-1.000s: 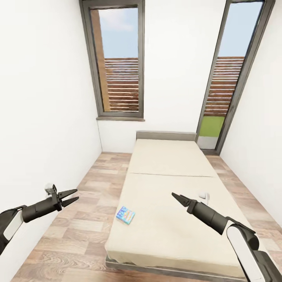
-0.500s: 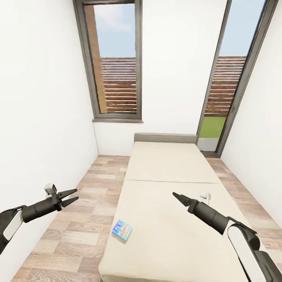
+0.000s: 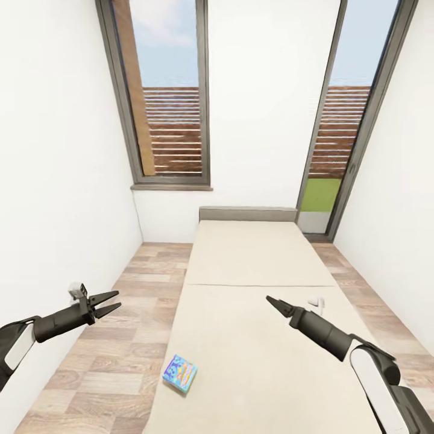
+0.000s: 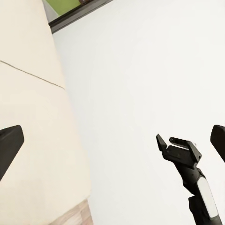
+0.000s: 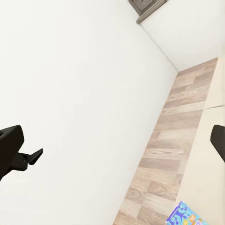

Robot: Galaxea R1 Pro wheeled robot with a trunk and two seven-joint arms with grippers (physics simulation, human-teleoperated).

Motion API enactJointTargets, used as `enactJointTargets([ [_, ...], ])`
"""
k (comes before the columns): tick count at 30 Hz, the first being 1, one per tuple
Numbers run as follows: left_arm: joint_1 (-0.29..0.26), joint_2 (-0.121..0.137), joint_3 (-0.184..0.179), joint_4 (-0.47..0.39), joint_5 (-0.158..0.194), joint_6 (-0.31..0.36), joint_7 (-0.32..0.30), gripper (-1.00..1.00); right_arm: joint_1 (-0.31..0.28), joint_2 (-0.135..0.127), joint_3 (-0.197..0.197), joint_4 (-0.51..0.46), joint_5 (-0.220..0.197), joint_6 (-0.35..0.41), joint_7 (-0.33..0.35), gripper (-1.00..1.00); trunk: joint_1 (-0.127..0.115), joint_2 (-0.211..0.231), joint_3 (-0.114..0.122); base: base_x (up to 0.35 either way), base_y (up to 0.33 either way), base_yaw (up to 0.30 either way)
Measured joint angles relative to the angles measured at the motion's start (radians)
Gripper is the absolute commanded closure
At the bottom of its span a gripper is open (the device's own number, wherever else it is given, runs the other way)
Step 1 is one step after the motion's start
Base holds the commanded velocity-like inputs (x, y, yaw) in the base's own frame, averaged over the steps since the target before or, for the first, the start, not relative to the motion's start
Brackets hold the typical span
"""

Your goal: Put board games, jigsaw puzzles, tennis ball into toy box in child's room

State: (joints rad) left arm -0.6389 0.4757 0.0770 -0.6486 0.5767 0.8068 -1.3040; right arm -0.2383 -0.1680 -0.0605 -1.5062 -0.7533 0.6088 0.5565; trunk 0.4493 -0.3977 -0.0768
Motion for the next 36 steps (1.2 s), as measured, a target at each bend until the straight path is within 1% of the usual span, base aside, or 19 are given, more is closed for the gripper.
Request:
enactJointTargets([
  [3, 0.0, 0.0, 0.0, 0.0, 0.0, 0.0, 0.0, -1.0, 0.0, 0.002, -0.022, 0.001, 0.003, 0.0, 0.0, -1.0, 0.0, 0.0, 0.0, -0.037, 0.137, -0.009],
  [7, 0.0, 0.002, 0.002, 0.0, 0.0, 0.0, 0.0, -1.0, 0.0, 0.003, -0.032, 0.006, 0.004, 0.0, 0.0, -1.0, 0.0, 0.0, 0.0, -0.014, 0.063, -0.002],
  [14, 0.0, 0.0, 0.0, 0.0, 0.0, 0.0, 0.001, -1.0, 0.0, 0.002, -0.035, 0.013, 0.004, 0.0, 0.0, -1.0, 0.0, 0.0, 0.0, -0.003, 0.025, 0.0],
  [22, 0.0, 0.002, 0.0, 0.0, 0.0, 0.0, 0.001, -1.0, 0.0, 0.002, -0.035, 0.014, 0.003, 0.0, 0.0, -1.0, 0.0, 0.0, 0.0, 0.029, 0.142, 0.0],
  [33, 0.0, 0.001, 0.0, 0.0, 0.0, 0.0, 0.002, -1.0, 0.0, 0.002, -0.035, 0.014, 0.004, 0.0, -0.002, -1.0, 0.0, 0.0, 0.0, 0.004, 0.013, 0.0],
  [36, 0.0, 0.001, 0.0, 0.0, 0.0, 0.0, 0.001, -1.0, 0.0, 0.003, -0.035, 0.014, 0.004, 0.0, -0.015, -1.0, 0.0, 0.0, 0.0, 0.0, 0.08, 0.0],
])
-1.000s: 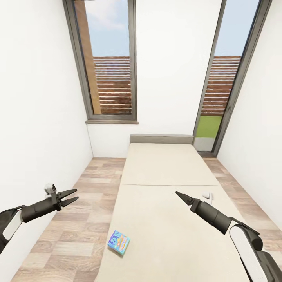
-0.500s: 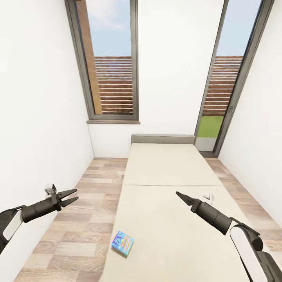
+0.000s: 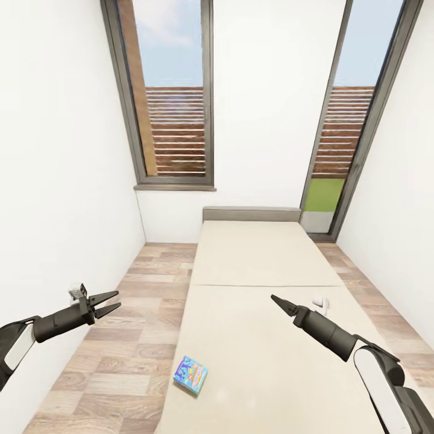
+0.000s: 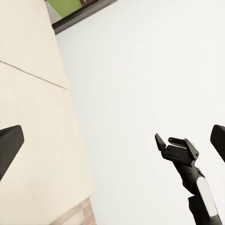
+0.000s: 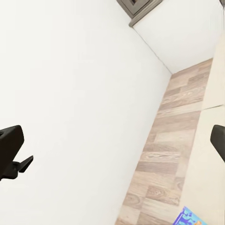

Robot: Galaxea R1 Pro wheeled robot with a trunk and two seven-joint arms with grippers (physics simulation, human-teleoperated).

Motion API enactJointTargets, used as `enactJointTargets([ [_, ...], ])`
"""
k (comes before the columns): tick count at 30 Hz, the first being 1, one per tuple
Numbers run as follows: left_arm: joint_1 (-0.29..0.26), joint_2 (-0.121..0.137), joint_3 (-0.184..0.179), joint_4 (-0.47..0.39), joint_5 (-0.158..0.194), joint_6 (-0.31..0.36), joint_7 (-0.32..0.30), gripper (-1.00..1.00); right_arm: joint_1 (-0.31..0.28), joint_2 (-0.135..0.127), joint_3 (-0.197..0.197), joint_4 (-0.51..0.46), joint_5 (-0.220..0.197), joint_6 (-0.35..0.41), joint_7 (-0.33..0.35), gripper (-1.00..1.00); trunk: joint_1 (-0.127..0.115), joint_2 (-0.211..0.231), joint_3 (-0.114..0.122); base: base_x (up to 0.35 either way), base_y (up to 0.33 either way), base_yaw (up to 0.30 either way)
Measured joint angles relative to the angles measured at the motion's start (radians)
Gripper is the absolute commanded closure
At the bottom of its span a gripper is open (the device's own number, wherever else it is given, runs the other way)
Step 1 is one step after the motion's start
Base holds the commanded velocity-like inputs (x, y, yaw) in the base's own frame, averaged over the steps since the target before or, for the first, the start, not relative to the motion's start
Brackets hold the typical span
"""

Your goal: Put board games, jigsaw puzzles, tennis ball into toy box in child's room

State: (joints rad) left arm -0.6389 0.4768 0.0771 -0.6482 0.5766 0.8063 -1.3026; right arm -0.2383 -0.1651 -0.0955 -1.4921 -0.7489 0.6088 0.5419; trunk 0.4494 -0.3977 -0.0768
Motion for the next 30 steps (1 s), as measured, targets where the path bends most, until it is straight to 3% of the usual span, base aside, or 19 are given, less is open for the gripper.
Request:
enactJointTargets([
  [11, 0.0, 0.001, 0.0, 0.0, 0.0, -0.001, 0.001, -1.0, 0.0, 0.001, 0.003, 0.0, 0.001, 0.002, -0.099, -1.0, 0.0, 0.0, 0.0, 0.031, 0.081, 0.0],
  [18, 0.0, -0.004, -0.002, 0.0, -0.004, -0.01, 0.025, -1.0, 0.0, 0.0, 0.003, -0.001, -0.003, 0.006, -0.113, -1.0, 0.0, 0.0, 0.0, 0.003, 0.002, 0.0],
  [20, -0.001, -0.006, -0.002, -0.001, -0.015, -0.011, 0.058, -1.0, 0.0, 0.0, 0.002, -0.005, -0.004, 0.005, -0.113, -1.0, 0.0, 0.0, 0.0, 0.0, 0.0, 0.0],
  [24, -0.006, -0.021, -0.001, -0.001, -0.047, -0.009, 0.18, -1.0, 0.0, -0.001, 0.002, -0.012, -0.004, 0.01, -0.113, -1.0, 0.0, 0.0, 0.0, 0.0, 0.0, 0.0],
  [25, -0.009, -0.051, 0.0, -0.001, -0.058, -0.01, 0.314, -1.0, 0.0, -0.001, 0.003, -0.013, -0.001, 0.012, -0.113, -1.0, 0.0, 0.0, 0.0, 0.0, 0.0, 0.0],
  [30, -0.009, -0.068, 0.001, -0.002, -0.059, -0.024, 0.38, -1.0, 0.0, -0.001, 0.002, -0.014, 0.001, 0.009, -0.113, -1.0, 0.0, 0.0, 0.0, 0.0, -0.002, 0.0],
])
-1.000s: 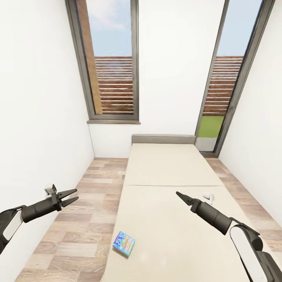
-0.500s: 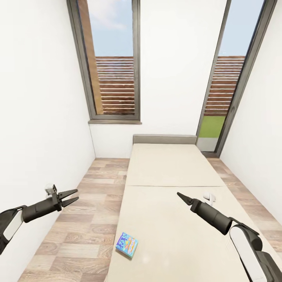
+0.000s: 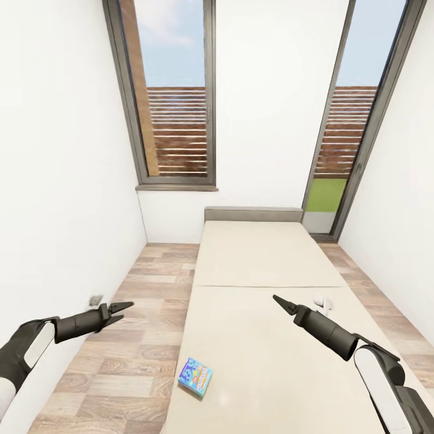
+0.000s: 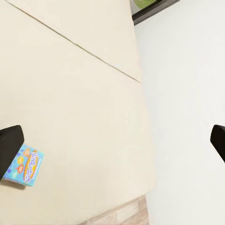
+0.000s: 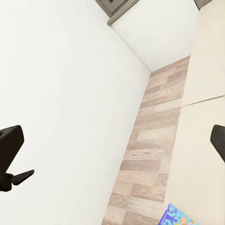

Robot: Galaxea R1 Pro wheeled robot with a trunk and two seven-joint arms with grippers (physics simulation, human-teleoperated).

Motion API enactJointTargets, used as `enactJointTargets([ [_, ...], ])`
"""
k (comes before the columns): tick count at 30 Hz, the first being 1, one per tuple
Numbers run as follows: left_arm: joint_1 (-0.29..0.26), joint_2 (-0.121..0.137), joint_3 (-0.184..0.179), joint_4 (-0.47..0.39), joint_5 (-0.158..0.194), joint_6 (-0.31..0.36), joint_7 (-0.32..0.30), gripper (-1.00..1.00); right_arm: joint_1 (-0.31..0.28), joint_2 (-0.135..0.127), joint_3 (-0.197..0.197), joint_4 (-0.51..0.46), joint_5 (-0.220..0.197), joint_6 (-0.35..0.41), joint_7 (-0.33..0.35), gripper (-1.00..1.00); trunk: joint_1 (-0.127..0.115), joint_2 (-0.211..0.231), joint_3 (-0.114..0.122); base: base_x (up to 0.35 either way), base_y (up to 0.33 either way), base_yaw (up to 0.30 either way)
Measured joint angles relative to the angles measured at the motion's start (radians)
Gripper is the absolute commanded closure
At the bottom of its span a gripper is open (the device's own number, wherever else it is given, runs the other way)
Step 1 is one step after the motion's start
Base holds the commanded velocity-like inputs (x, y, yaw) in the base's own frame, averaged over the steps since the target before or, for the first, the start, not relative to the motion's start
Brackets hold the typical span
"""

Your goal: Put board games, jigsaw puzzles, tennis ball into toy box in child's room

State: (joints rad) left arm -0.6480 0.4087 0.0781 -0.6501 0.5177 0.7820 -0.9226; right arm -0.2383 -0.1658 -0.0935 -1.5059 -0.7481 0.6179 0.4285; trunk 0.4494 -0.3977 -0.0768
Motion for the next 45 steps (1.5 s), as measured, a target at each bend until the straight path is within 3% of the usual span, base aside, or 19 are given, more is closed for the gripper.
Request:
enactJointTargets([
  [8, 0.0, -0.022, -0.002, 0.0, -0.001, -0.023, 0.029, -1.0, 0.0, 0.0, 0.0, 0.001, 0.001, -0.003, 0.0, -1.0, 0.0, 0.0, 0.0, 0.0, -0.223, 0.0],
  [26, 0.0, -0.025, -0.001, 0.0, -0.001, -0.025, 0.05, -1.0, 0.0, 0.0, 0.0, 0.005, 0.0, -0.004, 0.0, -1.0, 0.0, 0.0, 0.0, 0.012, -0.285, 0.0],
  [45, 0.0, -0.024, -0.001, -0.001, -0.004, -0.046, 0.051, -1.0, 0.0, 0.0, 0.0, 0.008, 0.001, -0.004, 0.0, -1.0, 0.0, 0.0, 0.0, 0.106, 0.064, 0.0],
])
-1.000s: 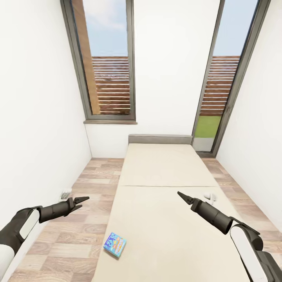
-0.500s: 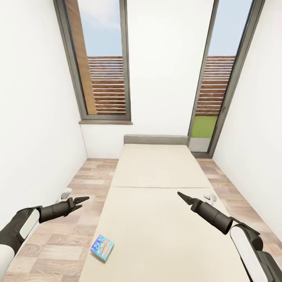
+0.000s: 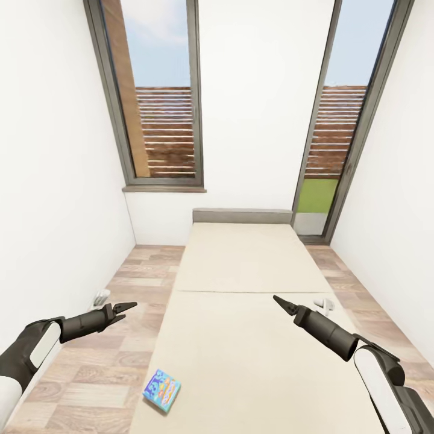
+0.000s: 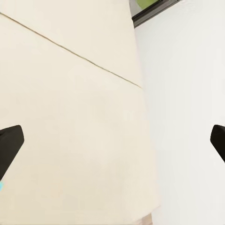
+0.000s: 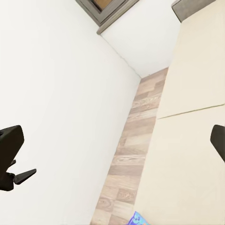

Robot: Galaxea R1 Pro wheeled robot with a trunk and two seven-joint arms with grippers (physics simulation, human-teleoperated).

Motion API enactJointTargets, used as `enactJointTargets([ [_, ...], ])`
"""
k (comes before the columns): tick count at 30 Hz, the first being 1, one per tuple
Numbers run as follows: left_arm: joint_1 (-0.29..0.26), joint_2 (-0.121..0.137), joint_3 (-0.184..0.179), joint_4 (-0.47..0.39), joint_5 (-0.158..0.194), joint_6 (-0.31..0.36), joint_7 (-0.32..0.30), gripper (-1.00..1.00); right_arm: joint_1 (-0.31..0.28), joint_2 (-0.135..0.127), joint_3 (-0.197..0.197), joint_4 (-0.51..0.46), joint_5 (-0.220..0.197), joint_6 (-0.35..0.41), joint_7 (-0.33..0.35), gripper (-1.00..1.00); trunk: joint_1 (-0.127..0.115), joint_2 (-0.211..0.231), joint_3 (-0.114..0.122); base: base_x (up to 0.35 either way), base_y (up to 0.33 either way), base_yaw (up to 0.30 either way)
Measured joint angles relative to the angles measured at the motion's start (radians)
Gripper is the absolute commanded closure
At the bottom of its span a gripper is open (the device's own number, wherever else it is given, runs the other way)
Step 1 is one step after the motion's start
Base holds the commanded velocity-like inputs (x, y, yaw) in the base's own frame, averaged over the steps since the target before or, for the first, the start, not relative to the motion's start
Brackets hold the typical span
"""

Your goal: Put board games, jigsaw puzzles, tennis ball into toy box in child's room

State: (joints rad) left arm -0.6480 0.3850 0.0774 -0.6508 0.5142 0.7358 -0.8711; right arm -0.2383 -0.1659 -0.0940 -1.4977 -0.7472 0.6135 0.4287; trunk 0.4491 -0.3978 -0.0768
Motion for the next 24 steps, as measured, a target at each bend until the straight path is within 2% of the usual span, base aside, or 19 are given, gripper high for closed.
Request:
enactJointTargets([
  [11, 0.0, 0.0, 0.0, 0.0, 0.0, -0.001, 0.0, -1.0, 0.0, 0.0, 0.0, 0.001, 0.0, 0.0, 0.0, -1.0, 0.0, 0.0, 0.0, 0.063, 0.105, 0.0],
  [21, 0.0, -0.002, -0.002, 0.0, 0.0, -0.01, 0.002, -1.0, 0.0, 0.0, 0.0, -0.003, 0.0, 0.0, 0.0, -1.0, 0.0, 0.0, 0.0, 0.012, 0.014, 0.0],
  [23, 0.0, -0.017, -0.005, 0.0, -0.008, -0.015, 0.027, -1.0, 0.0, 0.0, 0.0, -0.003, 0.001, -0.001, -0.001, -1.0, 0.0, 0.0, 0.0, 0.0, 0.0, 0.0],
  [24, 0.0, -0.031, -0.01, 0.0, -0.018, -0.017, 0.059, -1.0, 0.0, 0.0, 0.0, -0.003, 0.001, -0.001, -0.002, -1.0, 0.0, 0.0, 0.0, 0.0, 0.0, 0.0],
])
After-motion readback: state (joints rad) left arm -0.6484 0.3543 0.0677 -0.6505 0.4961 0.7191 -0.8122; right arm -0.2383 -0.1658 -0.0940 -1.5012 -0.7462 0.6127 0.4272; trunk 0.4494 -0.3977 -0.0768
